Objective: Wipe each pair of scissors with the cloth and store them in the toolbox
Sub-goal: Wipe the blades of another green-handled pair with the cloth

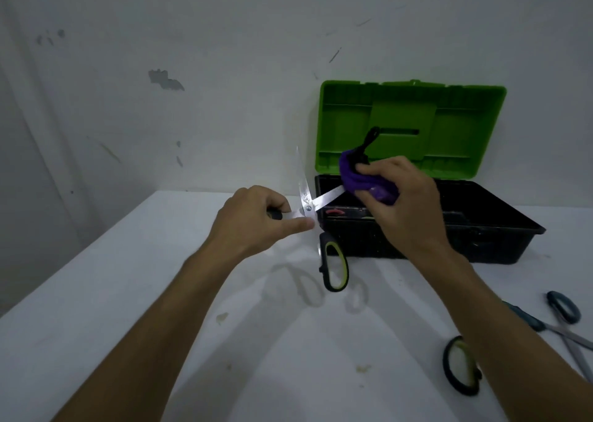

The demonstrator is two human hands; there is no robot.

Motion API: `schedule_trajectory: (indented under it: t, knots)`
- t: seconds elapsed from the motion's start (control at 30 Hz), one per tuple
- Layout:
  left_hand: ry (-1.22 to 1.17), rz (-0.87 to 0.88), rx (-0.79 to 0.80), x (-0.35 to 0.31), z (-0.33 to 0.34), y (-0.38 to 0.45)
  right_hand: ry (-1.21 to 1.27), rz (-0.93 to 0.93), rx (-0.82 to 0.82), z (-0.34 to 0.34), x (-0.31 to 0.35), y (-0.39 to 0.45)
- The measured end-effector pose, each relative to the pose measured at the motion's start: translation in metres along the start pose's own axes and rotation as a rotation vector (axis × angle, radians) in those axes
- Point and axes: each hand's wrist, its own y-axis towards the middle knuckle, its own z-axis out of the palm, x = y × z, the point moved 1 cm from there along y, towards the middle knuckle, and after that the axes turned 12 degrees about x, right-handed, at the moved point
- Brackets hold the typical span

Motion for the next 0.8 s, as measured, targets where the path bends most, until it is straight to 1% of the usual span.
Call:
schedule_trajectory:
  t: [0.07,0.13,0.17,0.27,0.33,0.43,0.57,0.63,0.7,0.8]
  knots:
    - [-0.045,-0.019,0.028,-0.001,0.002,0.000,-0.021,0.053,-0.061,-0.008,-0.001,0.002]
    - [-0.072,-0.045,0.041,-0.002,0.002,0.003,-0.010,0.002,-0.082,-0.012,0.006,0.003]
    - [-0.081,-0.054,0.042,-0.003,0.002,0.004,0.004,-0.053,-0.046,-0.010,0.011,0.003]
    - [-0.112,-0.047,0.043,-0.005,0.000,0.004,0.025,-0.184,0.135,0.006,0.025,-0.004]
    - [-0.083,-0.017,0.024,-0.005,-0.002,0.001,0.048,-0.199,0.150,0.013,0.025,-0.006]
    - [-0.015,0.021,-0.025,-0.003,-0.005,-0.001,0.060,-0.136,0.052,0.010,0.012,-0.004]
    - [-0.004,0.018,-0.002,-0.002,-0.002,-0.001,0.044,0.014,-0.095,-0.009,-0.002,0.000]
    - [-0.014,0.005,0.001,-0.005,0.000,0.000,0.061,0.000,-0.132,-0.013,0.003,0.001]
    - [-0.039,-0.011,0.002,-0.009,0.001,0.002,0.074,-0.076,-0.062,-0.009,0.014,0.001]
    - [-0.086,-0.025,0.017,-0.012,0.001,0.002,0.067,-0.201,0.122,0.010,0.027,-0.005]
